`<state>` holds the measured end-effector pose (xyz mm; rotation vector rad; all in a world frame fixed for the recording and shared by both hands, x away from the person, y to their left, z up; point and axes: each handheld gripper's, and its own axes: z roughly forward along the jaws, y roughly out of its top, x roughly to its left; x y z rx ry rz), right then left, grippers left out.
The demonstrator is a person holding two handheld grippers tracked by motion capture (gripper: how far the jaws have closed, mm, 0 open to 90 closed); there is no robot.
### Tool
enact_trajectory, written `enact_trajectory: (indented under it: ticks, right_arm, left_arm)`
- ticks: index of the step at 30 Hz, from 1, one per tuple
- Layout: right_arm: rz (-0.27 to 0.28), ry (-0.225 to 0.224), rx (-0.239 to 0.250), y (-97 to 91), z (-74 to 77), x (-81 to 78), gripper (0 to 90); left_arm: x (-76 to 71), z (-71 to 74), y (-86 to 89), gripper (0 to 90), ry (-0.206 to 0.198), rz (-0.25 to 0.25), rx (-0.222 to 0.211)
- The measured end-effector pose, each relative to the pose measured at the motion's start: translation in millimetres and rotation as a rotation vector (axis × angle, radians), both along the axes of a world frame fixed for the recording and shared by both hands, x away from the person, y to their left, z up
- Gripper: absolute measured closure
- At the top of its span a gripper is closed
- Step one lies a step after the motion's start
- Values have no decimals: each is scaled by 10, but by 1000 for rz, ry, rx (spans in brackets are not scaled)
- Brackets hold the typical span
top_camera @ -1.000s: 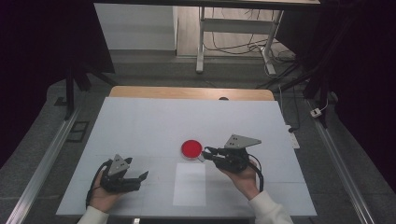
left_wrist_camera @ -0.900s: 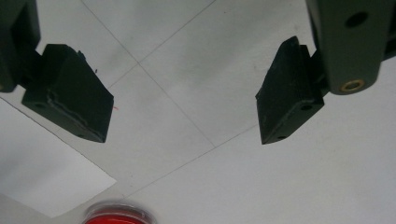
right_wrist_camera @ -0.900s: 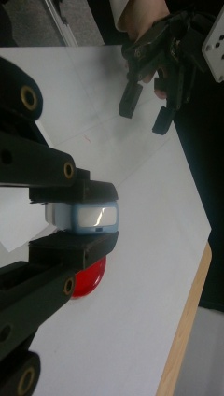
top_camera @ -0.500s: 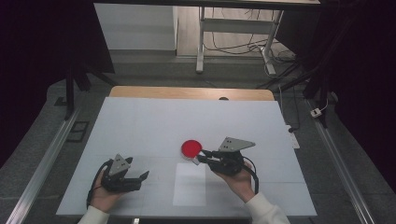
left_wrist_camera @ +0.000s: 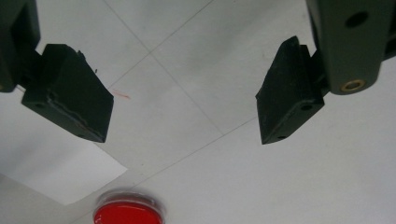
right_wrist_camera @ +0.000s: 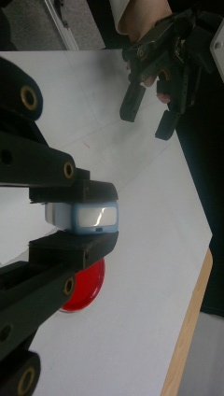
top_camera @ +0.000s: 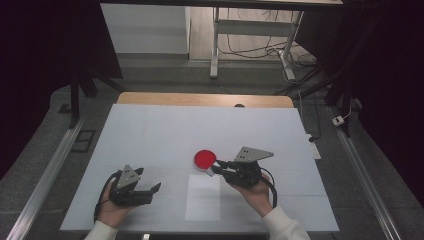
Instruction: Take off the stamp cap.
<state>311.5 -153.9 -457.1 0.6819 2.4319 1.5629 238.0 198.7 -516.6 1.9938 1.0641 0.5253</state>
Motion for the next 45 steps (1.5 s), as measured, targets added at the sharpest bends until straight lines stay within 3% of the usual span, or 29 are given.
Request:
enact_trajectory:
  ticks: [29,45]
  right_arm:
    - [-9,3,11,-10,-5,6,751]
    - [-10,4,11,1,-12,6,751]
  left_arm:
    - [58,81,-346,192,-12,-81,-18]
    - [99,118,-448,192,-31,-83,-19]
